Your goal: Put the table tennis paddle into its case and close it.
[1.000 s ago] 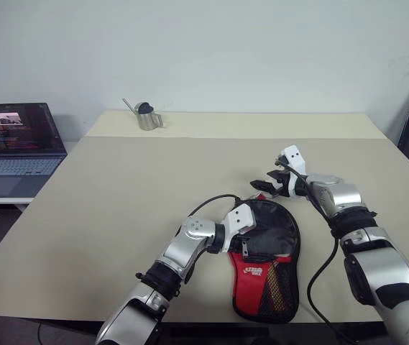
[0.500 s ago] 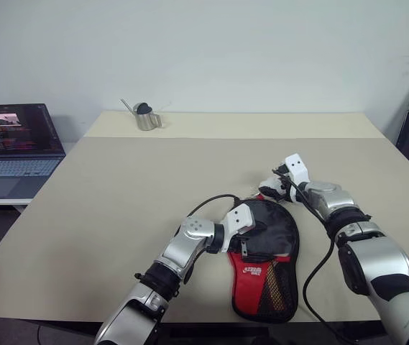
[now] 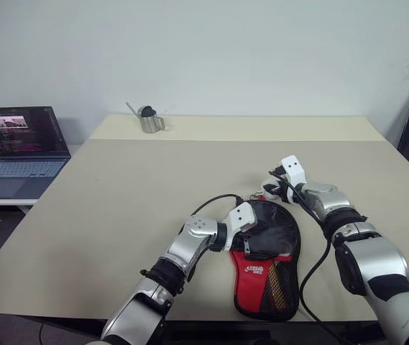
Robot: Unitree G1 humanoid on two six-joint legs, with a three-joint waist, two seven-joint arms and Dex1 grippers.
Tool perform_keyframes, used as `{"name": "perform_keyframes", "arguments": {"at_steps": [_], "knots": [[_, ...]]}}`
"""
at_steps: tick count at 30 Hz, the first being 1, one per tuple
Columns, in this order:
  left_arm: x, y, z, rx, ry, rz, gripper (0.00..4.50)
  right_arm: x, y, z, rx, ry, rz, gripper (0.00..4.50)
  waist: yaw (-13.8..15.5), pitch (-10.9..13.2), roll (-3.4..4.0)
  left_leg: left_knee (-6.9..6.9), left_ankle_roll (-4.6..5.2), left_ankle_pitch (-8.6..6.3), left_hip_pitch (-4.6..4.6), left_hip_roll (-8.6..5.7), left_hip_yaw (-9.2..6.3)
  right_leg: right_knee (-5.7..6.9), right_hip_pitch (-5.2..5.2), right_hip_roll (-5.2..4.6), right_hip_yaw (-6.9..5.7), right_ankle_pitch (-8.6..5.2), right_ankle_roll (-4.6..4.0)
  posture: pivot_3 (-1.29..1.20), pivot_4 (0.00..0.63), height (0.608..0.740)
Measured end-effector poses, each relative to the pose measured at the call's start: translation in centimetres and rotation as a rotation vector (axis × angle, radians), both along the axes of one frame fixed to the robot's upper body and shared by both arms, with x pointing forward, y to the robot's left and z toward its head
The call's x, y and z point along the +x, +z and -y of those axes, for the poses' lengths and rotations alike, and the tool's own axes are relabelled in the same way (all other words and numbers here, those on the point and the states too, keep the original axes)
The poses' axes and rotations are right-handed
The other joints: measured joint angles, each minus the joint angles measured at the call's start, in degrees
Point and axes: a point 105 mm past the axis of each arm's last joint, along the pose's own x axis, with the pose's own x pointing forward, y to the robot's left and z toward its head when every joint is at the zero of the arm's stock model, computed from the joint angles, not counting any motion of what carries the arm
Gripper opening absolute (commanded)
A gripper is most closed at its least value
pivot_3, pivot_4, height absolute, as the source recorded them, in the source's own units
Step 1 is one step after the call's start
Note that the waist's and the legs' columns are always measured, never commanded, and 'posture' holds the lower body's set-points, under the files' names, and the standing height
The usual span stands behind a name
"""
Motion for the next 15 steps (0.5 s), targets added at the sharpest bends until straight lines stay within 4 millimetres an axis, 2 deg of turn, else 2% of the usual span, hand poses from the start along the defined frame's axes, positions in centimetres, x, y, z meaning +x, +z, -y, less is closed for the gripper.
{"name": "perform_keyframes", "arguments": {"at_steps": [5, 9, 12, 15], "knots": [[0.1, -0.2, 0.0, 0.009, -0.006, 0.002, 4.5, -0.1, 0.6, 0.9, -0.013, 0.004, 0.006, 0.48, 0.0, -0.1, 0.05, 0.01, 0.04, 0.02, 0.05, -0.01, 0.0, 0.01, 0.05, 0.0, -0.01, 0.05, 0.09, 0.0, 0.15, 0.74], [0.0, -0.4, 0.1, 0.012, -0.021, -0.001, 4.5, -0.7, 0.5, 3.5, -0.047, -0.029, 0.002, 0.47, 0.1, -0.1, 0.05, 0.0, 0.04, 0.02, 0.03, -0.03, -0.01, -0.03, 0.05, -0.01, 0.01, 0.05, 0.09, 0.0, 0.15, 0.74], [-0.1, -0.4, 0.2, 0.012, -0.03, -0.006, 4.5, -1.8, -0.3, 6.2, -0.086, -0.062, -0.019, 0.47, 0.2, -0.1, 0.06, -0.01, 0.04, 0.02, 0.0, -0.05, -0.03, -0.07, 0.05, -0.03, 0.04, 0.04, 0.1, 0.0, 0.15, 0.74], [-0.1, -0.4, 0.3, 0.013, -0.036, -0.011, 4.5, -2.9, -0.4, 7.8, -0.119, -0.07, -0.027, 0.46, 0.2, -0.1, 0.14, -0.01, 0.04, 0.02, 0.0, -0.08, -0.03, -0.07, 0.06, -0.05, 0.04, -0.11, 0.36, 0.0, 0.15, 0.74]]}}
